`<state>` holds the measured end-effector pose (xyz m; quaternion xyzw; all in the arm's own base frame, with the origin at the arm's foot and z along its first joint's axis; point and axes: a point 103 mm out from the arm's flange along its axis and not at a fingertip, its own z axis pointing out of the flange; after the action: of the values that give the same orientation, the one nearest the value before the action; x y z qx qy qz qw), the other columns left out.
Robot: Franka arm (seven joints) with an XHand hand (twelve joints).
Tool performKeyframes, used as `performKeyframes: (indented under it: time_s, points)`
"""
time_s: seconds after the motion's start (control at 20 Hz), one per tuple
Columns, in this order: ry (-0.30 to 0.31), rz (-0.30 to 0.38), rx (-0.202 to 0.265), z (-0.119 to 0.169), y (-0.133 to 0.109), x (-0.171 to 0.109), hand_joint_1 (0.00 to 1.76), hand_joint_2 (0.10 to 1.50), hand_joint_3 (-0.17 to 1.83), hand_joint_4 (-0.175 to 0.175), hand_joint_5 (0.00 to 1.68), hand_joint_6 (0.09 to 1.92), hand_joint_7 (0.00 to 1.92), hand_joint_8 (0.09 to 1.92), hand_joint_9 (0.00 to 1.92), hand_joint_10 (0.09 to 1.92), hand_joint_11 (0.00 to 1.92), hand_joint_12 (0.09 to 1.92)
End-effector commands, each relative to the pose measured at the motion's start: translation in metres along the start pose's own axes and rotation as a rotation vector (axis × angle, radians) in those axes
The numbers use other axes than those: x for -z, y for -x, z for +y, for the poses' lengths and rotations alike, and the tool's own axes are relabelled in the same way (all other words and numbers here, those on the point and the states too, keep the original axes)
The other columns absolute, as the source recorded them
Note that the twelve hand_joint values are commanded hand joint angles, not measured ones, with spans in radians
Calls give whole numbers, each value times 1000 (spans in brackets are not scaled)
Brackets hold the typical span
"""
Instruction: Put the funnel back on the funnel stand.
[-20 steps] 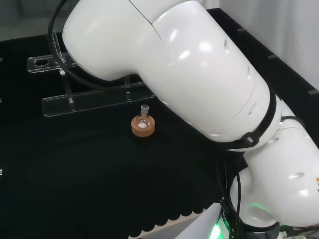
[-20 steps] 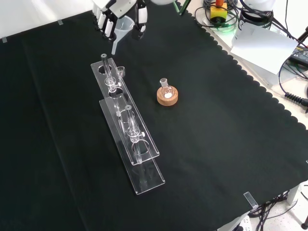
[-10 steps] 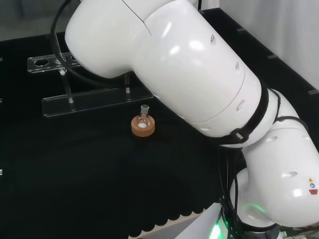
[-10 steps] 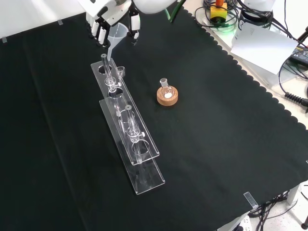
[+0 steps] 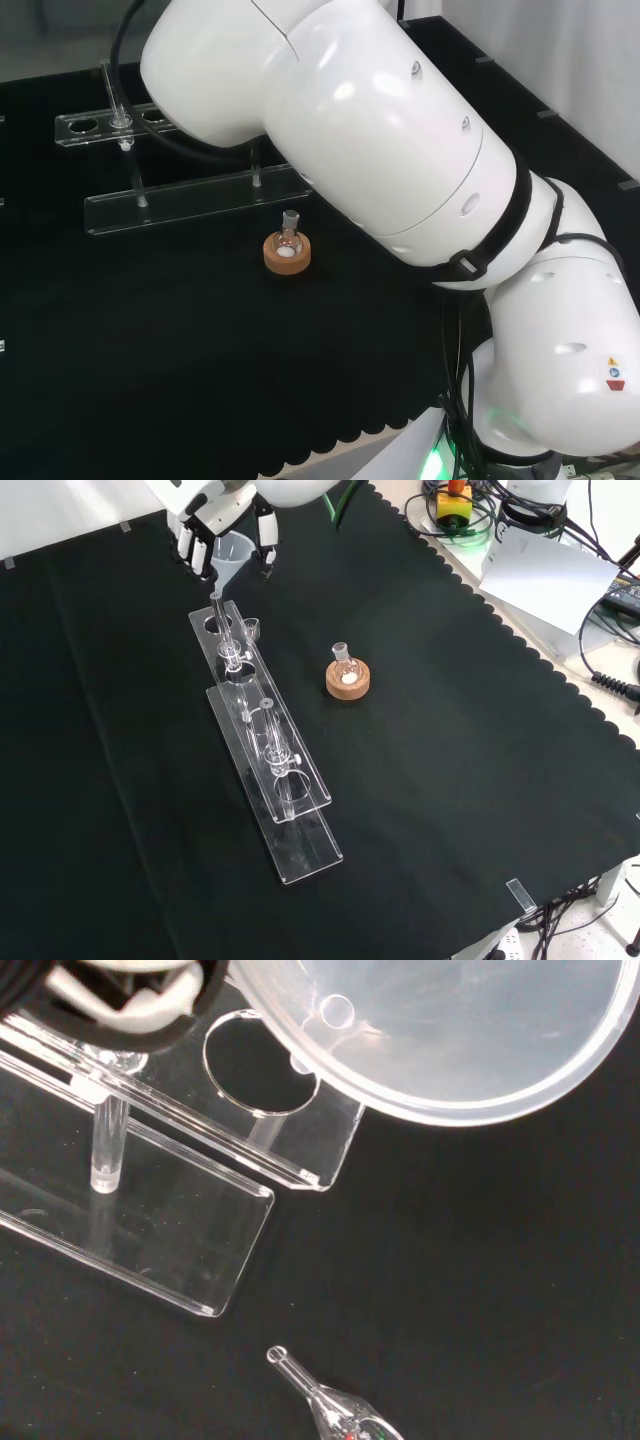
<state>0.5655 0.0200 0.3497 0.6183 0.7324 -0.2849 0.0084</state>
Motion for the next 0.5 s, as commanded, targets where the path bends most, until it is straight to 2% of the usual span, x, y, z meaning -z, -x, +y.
performKeyframes:
  time_s: [0.05, 0.5]
  points:
    - [-12, 21, -6, 7, -5, -7, 1067, 681, 810, 175, 1074, 1090, 892, 550, 1330, 131, 1172, 869]
    - [-10, 37, 34, 18, -2, -17, 1067, 681, 811, 175, 1074, 1090, 891, 550, 1333, 124, 1174, 864]
